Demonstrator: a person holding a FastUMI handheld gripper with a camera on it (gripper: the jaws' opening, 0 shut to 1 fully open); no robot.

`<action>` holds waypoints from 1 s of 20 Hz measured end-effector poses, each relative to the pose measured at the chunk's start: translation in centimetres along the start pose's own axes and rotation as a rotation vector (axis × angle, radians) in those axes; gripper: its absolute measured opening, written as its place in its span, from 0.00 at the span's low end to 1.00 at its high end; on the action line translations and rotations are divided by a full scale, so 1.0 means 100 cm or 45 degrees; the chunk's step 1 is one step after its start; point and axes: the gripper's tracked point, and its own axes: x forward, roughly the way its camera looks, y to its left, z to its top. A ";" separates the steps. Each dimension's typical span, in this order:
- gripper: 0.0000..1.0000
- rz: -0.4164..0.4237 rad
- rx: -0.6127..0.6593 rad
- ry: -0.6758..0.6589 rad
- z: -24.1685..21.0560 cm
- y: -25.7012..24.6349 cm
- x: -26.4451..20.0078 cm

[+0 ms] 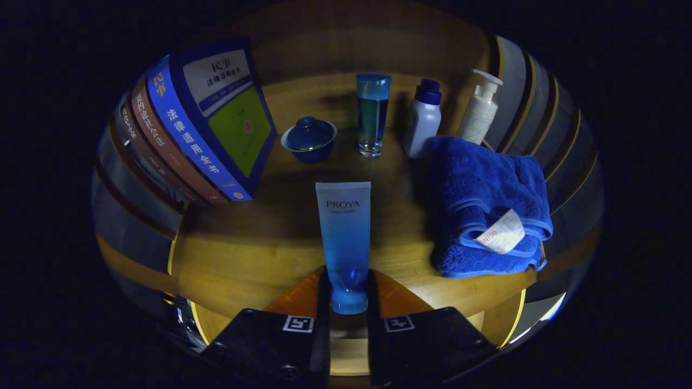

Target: Pull open the drawer, take out the items inside it, and place them on the countertop above the cabinet.

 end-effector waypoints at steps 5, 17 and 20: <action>0.65 0.029 0.040 -0.054 0.007 -0.001 -0.004; 0.99 0.106 0.003 -0.547 -0.004 0.005 -0.142; 1.00 0.106 -0.051 -0.753 -0.021 0.005 -0.200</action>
